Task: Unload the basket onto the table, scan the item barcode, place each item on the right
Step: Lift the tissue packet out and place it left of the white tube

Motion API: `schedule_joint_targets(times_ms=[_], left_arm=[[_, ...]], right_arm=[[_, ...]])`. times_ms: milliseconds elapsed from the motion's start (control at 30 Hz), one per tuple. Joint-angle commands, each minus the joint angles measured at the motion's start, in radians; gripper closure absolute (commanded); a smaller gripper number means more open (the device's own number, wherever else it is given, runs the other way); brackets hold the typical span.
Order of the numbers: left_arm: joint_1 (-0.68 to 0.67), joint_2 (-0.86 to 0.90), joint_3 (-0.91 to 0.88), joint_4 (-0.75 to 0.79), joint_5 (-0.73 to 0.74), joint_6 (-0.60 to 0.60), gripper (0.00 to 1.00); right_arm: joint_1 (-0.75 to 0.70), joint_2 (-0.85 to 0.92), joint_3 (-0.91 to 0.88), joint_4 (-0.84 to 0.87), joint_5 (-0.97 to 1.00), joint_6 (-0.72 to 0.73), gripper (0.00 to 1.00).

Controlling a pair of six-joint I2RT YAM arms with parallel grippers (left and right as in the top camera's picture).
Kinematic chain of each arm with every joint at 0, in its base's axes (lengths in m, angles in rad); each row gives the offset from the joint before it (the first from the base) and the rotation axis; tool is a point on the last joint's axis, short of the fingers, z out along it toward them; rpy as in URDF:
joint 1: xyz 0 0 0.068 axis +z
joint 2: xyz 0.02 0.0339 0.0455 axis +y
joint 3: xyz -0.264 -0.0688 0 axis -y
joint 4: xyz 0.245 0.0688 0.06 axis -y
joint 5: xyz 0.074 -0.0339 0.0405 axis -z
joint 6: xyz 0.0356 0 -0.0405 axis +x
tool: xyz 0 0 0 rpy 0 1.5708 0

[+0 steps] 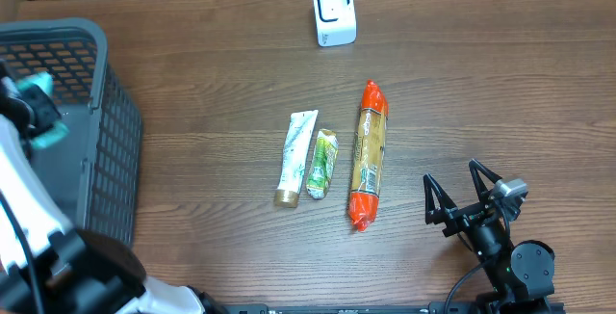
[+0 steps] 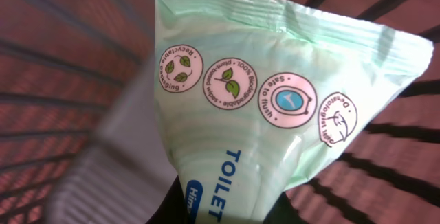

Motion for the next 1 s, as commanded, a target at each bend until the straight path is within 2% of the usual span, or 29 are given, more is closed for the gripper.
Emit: schedule_joint_targets(times_ms=[0, 200, 333, 467, 733, 967], left_arm=[[-0.009, -0.118, 0.053, -0.01, 0.1, -0.07, 0.96], [-0.043, -0.271, 0.053, -0.022, 0.386, -0.08, 0.96], [-0.151, -0.333, 0.053, -0.039, 0.516, -0.079, 0.96], [-0.331, -0.348, 0.053, -0.095, 0.5, -0.075, 0.96], [-0.675, -0.297, -0.01, -0.161, 0.352, -0.093, 0.96], [-0.823, -0.204, -0.208, -0.113, 0.236, -0.19, 0.96]], right_arm=[[-0.001, -0.009, -0.011, 0.005, 0.01, -0.003, 0.0], [-0.001, -0.009, -0.011, 0.005, 0.01, -0.003, 0.0], [-0.001, -0.009, -0.011, 0.005, 0.01, -0.003, 0.0], [-0.001, -0.009, -0.011, 0.005, 0.01, -0.003, 0.0], [-0.001, -0.009, -0.011, 0.005, 0.01, -0.003, 0.0], [-0.001, -0.009, -0.011, 0.005, 0.01, -0.003, 0.0]])
